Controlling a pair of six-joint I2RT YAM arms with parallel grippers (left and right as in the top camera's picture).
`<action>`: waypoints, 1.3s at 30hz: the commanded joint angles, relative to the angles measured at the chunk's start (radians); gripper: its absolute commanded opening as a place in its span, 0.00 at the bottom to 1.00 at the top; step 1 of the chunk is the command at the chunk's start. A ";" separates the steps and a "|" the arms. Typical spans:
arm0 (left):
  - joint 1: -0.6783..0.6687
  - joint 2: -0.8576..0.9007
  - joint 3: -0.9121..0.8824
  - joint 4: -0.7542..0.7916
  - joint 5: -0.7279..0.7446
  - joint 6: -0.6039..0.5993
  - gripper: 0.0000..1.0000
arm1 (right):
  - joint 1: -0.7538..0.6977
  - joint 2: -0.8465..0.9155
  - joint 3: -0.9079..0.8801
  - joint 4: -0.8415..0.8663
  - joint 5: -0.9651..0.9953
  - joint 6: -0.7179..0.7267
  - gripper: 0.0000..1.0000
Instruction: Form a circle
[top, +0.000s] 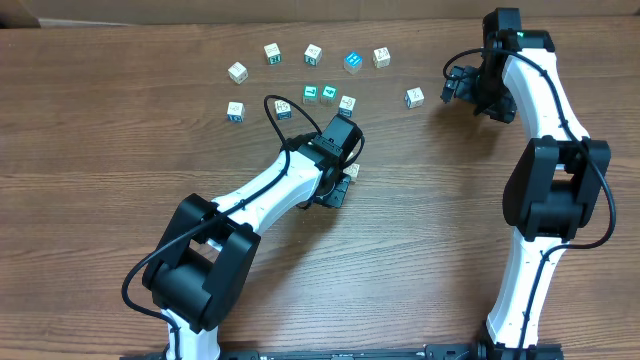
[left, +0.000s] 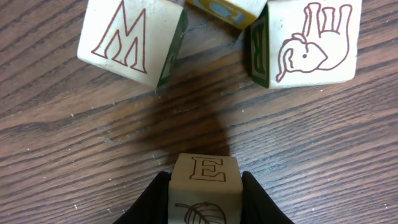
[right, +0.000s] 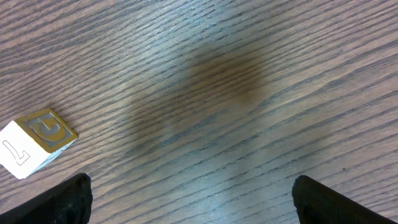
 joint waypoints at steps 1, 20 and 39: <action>-0.007 0.009 -0.004 0.002 -0.013 0.021 0.24 | -0.001 -0.024 0.022 0.002 0.002 0.004 1.00; -0.007 0.009 -0.004 0.002 -0.013 0.021 0.41 | -0.001 -0.024 0.022 0.002 0.002 0.004 1.00; -0.007 0.009 -0.004 0.002 -0.013 0.021 0.64 | -0.001 -0.024 0.022 0.002 0.002 0.004 1.00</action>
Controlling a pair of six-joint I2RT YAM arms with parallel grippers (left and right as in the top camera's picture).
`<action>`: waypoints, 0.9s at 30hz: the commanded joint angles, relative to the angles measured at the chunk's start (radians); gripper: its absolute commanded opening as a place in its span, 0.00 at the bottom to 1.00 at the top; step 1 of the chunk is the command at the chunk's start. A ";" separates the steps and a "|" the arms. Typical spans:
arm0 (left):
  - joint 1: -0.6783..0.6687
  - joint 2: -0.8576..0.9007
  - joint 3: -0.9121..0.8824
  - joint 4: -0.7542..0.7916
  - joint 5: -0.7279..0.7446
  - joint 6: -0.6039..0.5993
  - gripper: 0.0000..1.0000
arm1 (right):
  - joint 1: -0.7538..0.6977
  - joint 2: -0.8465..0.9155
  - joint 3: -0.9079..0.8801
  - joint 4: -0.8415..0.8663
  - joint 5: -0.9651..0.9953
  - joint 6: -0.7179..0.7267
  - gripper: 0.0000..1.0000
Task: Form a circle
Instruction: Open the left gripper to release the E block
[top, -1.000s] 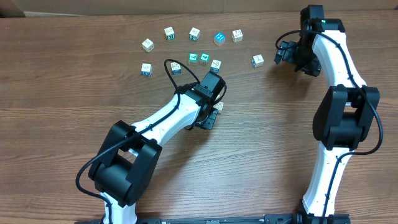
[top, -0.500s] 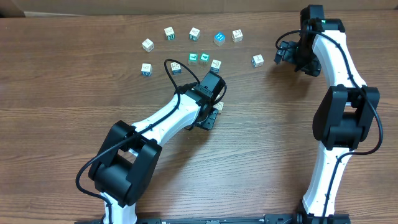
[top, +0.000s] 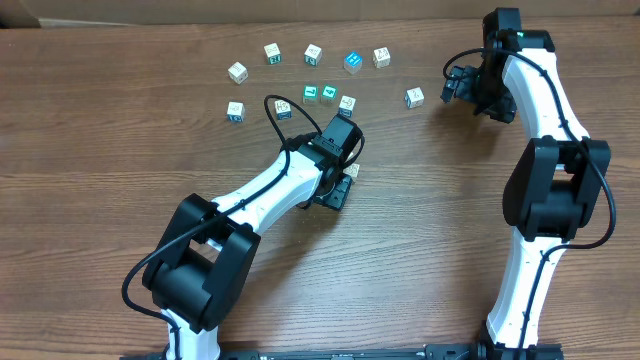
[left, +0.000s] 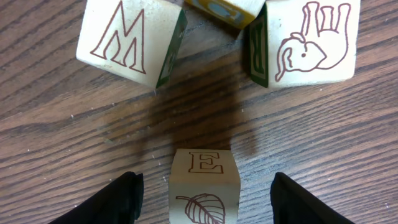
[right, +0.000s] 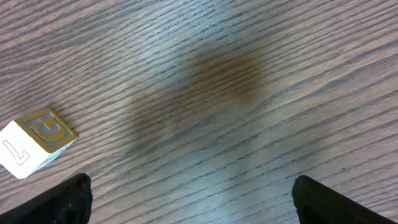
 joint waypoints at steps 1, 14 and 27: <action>-0.007 0.009 -0.004 0.002 -0.013 0.015 0.65 | -0.001 -0.024 0.022 0.002 0.002 0.004 1.00; -0.006 0.009 -0.003 0.004 -0.013 0.015 0.75 | -0.001 -0.024 0.022 0.002 0.002 0.004 1.00; -0.006 0.009 -0.004 -0.026 -0.007 0.015 0.49 | 0.000 -0.024 0.022 0.002 0.002 0.004 1.00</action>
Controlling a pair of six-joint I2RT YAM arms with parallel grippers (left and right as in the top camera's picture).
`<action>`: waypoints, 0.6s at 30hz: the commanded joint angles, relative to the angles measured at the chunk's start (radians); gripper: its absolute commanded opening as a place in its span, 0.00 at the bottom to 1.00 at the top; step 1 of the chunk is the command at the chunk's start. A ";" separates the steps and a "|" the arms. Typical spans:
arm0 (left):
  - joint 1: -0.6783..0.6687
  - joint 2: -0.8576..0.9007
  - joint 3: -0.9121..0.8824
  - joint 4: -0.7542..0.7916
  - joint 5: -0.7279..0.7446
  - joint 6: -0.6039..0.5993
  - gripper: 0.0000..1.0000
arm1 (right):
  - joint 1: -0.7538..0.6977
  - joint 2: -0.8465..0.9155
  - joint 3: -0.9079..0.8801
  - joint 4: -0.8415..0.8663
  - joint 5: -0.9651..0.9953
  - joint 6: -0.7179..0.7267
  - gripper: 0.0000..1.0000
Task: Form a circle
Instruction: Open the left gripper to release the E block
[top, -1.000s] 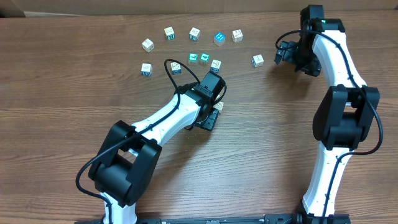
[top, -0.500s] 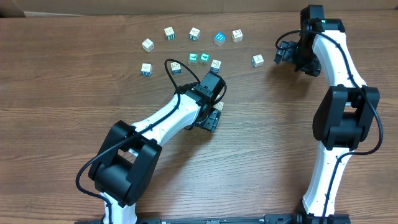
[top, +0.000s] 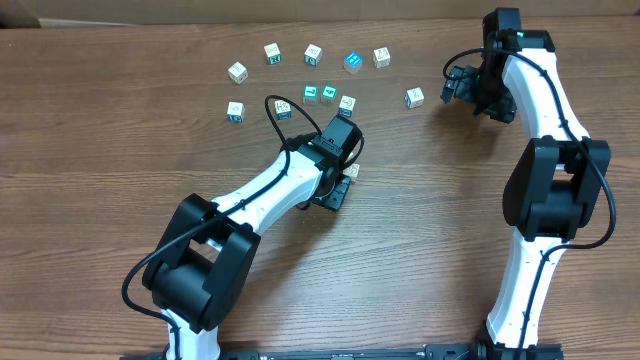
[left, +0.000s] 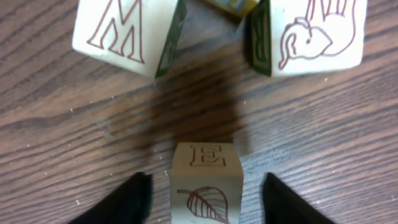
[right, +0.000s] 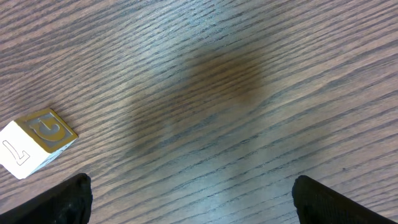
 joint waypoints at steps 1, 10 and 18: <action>-0.006 0.009 -0.004 -0.010 -0.005 0.002 0.47 | 0.000 -0.024 0.022 0.003 0.002 0.004 1.00; -0.007 0.009 -0.004 0.023 -0.005 0.052 0.25 | 0.000 -0.024 0.022 0.003 0.002 0.004 1.00; -0.006 0.009 -0.003 0.061 -0.006 0.123 0.24 | 0.000 -0.024 0.022 0.003 0.002 0.004 1.00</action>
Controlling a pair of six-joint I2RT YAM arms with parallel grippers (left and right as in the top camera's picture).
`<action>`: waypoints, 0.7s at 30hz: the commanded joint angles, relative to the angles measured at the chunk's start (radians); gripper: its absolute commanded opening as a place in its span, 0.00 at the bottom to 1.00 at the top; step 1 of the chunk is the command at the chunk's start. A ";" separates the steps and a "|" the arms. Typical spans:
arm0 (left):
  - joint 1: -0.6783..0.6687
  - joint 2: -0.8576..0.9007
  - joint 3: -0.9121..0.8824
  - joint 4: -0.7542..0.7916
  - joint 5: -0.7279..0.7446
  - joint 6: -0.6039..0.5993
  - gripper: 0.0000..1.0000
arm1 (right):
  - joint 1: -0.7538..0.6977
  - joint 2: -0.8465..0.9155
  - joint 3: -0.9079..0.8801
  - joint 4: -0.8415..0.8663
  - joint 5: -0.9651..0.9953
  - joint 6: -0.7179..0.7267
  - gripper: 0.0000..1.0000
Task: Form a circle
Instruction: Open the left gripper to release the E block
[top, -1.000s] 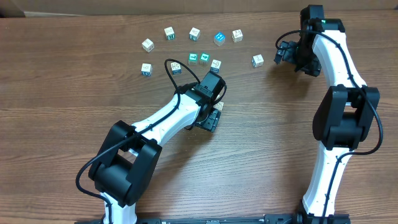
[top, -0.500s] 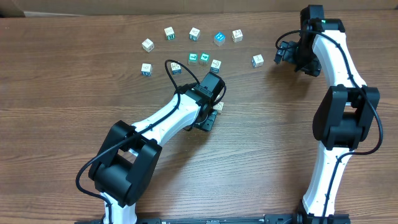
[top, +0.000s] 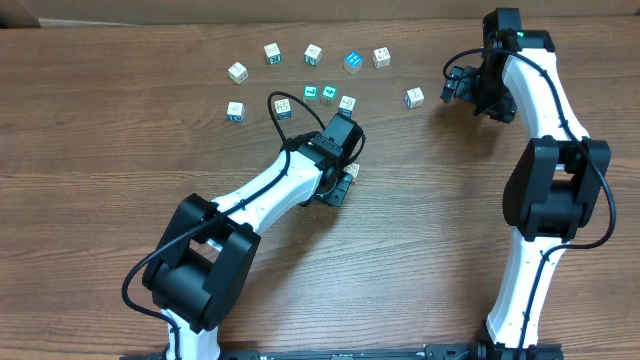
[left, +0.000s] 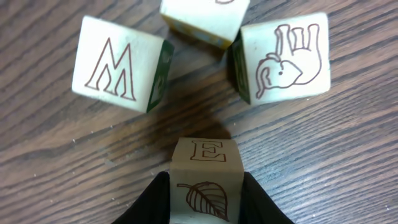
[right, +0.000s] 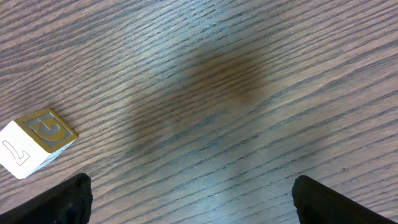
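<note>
Small wooden picture blocks lie in a loose arc across the far table, from one at the left (top: 237, 71) to one at the right (top: 414, 97). My left gripper (left: 205, 194) is shut on the E block (left: 205, 163), which has a leaf on its near face. It sits at mid table in the overhead view, left gripper (top: 338, 185), E block (top: 352, 170). Just beyond it are the M block (left: 121, 62), the elephant block (left: 283, 59) and a third block (left: 202, 15). My right gripper (right: 193, 202) is open over bare wood, right gripper (top: 455, 85).
A block with a gold G face (right: 34, 140) lies left of the right gripper's fingers. A cardboard edge (top: 20, 15) runs along the far side of the wooden table (top: 120, 200). The left arm stretches diagonally across the table's middle.
The left jaws stood apart on both sides of the E block and are now shut on it. The M and elephant blocks look smaller and farther off. The right arm has not moved.
My left gripper was first shut on the E block near the M and elephant blocks. Then it stood wide open with the block resting on the wood. Then the jaws were narrower around it, and now they grip it again. The right gripper stayed open in place.
</note>
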 joint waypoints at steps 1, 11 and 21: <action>-0.006 0.009 -0.003 0.008 -0.007 0.058 0.24 | 0.000 -0.024 0.022 0.002 0.002 0.004 1.00; -0.006 0.009 -0.003 0.031 -0.022 0.092 0.25 | 0.000 -0.024 0.022 0.002 0.002 0.004 1.00; -0.006 0.009 -0.003 0.046 -0.041 0.092 0.26 | 0.000 -0.024 0.022 0.002 0.002 0.004 1.00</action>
